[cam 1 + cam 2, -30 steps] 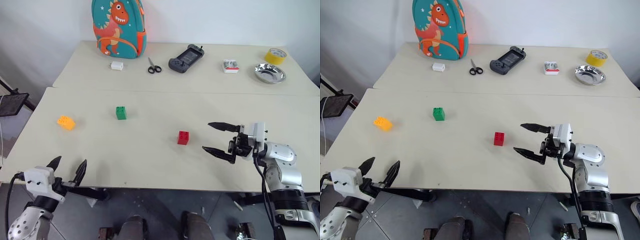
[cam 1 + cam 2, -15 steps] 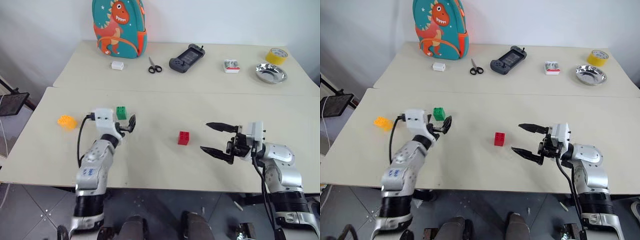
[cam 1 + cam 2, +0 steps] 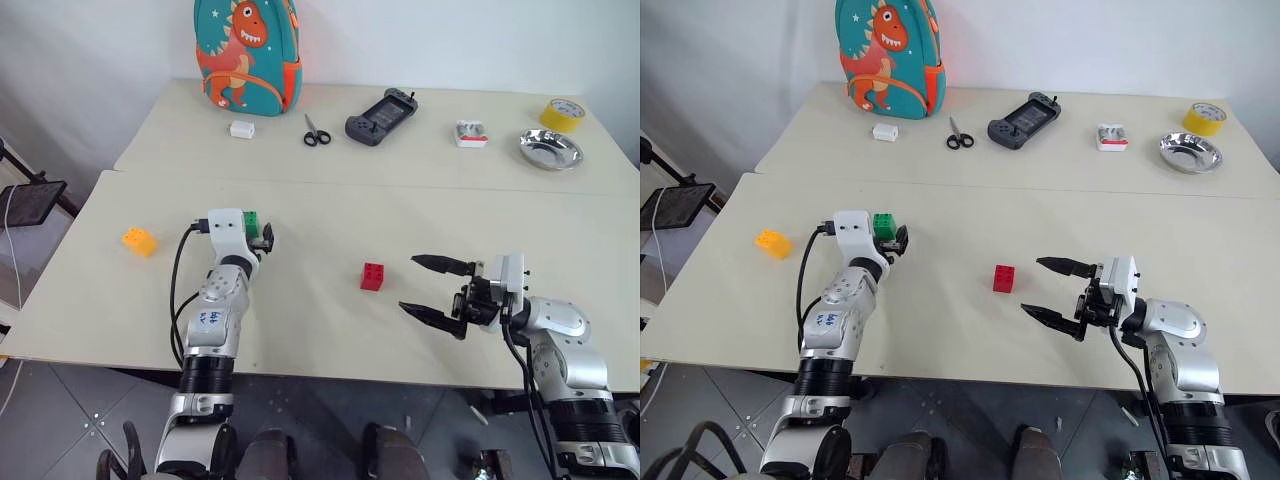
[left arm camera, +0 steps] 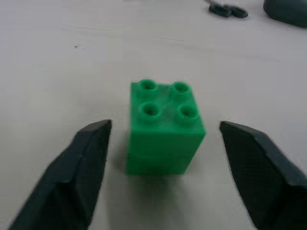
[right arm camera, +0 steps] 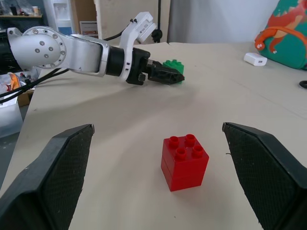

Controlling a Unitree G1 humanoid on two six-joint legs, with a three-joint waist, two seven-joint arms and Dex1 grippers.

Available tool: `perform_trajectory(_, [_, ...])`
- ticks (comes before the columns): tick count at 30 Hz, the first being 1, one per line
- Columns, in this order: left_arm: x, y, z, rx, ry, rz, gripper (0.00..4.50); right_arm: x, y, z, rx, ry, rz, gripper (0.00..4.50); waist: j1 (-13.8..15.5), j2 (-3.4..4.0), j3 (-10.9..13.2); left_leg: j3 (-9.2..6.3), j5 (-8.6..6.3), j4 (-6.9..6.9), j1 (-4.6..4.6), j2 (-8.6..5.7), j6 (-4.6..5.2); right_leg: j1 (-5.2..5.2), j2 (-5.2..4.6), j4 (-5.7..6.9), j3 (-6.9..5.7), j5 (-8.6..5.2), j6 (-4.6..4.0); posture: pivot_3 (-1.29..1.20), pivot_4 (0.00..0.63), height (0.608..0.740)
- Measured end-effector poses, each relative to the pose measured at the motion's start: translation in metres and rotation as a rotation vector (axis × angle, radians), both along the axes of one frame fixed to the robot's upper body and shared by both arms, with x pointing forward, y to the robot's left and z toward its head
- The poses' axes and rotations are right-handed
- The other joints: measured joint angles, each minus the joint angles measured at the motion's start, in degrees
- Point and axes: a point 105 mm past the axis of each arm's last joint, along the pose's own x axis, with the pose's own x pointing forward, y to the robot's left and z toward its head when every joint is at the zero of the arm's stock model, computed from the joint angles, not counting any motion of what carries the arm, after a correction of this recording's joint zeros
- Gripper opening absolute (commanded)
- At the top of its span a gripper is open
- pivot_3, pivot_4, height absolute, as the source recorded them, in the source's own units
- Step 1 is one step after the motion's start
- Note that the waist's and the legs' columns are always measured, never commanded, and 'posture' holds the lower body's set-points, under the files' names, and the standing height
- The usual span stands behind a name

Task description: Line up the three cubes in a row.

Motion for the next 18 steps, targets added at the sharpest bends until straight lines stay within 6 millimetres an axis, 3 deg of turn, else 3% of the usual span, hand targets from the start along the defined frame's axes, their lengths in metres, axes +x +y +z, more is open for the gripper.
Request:
perform_trajectory(5, [0.0,0.002,0.006,0.021,-0.024,-0.041,1.55,-0.002,0.0,-0.002,0.0,0.004,-0.007,4.5,-0.07,0.0,0.0,0.0,0.0,-0.01,0.0,0.0,0.0,-0.01,0.0,0.01,-0.01,0.0,0.0,0.0,0.15,0.74])
perform_trajectory(8, [-0.012,0.005,0.005,0.072,-0.024,-0.241,1.52,-0.002,0.0,-0.001,-0.005,0.0,-0.011,4.5,-0.32,0.01,0.0,0.04,0.0,-0.03,0.01,0.02,0.0,-0.06,0.0,0.05,-0.01,0.0,0.0,0.0,0.15,0.74])
perform_trajectory(10, [-0.039,0.001,0.001,0.134,0.013,-0.581,1.52,-0.003,-0.004,0.0,-0.023,-0.004,-0.019,4.5,-0.79,0.02,0.0,0.09,0.0,-0.1,0.01,0.05,-0.02,-0.16,0.02,0.1,0.0,-0.01,-0.02,0.0,0.15,0.74])
perform_trajectory(12, [-0.054,0.013,0.001,0.244,0.05,-0.774,1.52,-0.004,-0.011,0.001,-0.039,-0.003,-0.04,4.5,-0.94,0.02,0.0,0.12,0.01,-0.09,0.0,0.07,-0.03,-0.17,0.04,0.08,0.0,-0.02,-0.04,0.0,0.15,0.74])
perform_trajectory(15, [-0.058,0.028,0.014,0.361,0.028,-0.911,1.52,-0.007,-0.018,-0.001,-0.046,0.003,-0.062,4.5,-0.17,0.02,0.0,0.14,0.01,-0.06,0.02,0.06,-0.02,-0.07,0.04,-0.02,0.0,-0.02,-0.04,0.0,0.15,0.74])
perform_trajectory(18, [-0.057,0.011,0.027,0.452,-0.044,-1.096,1.52,-0.011,-0.018,-0.001,-0.04,0.002,-0.076,4.5,0.63,0.01,0.0,0.12,0.0,-0.02,-0.02,0.01,0.0,-0.04,0.02,-0.06,-0.01,-0.02,-0.03,0.0,0.15,0.74])
